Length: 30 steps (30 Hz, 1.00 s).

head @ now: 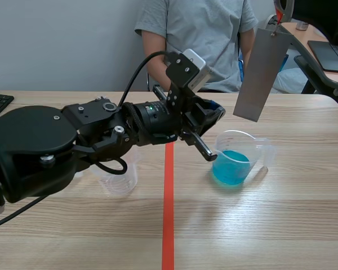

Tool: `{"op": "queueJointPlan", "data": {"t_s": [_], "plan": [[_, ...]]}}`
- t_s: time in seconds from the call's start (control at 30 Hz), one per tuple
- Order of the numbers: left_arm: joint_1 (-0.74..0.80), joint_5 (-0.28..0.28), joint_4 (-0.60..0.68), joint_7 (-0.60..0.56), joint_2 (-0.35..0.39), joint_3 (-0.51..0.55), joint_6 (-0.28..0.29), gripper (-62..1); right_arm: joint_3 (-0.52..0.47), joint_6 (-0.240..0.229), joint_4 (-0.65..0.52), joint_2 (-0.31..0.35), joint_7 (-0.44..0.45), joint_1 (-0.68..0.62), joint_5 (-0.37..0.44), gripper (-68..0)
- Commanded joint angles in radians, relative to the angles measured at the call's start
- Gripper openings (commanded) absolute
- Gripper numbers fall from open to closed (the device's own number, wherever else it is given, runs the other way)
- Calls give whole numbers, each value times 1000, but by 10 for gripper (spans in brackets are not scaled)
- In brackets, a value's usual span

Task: Do the redox reaction experiment.
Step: 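Raise the plate and point at it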

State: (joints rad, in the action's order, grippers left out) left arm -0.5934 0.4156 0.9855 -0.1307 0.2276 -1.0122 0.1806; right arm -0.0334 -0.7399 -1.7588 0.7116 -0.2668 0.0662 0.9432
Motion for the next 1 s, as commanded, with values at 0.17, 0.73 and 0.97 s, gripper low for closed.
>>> {"op": "queueJointPlan", "data": {"t_s": [0.17, 0.73, 0.97], "plan": [[-17, 2, 15, -23, -26, 3, -9, -562, -14, -6, -8, 14, 18, 14, 15, -663], [-16, -43, 8, -23, -42, 2, -14, -562, -14, -6, -8, 14, 18, 14, 15, -663], [-16, -43, 8, -16, -42, 2, -38, -562, -14, -6, -8, 14, 18, 14, 15, -663]]}}
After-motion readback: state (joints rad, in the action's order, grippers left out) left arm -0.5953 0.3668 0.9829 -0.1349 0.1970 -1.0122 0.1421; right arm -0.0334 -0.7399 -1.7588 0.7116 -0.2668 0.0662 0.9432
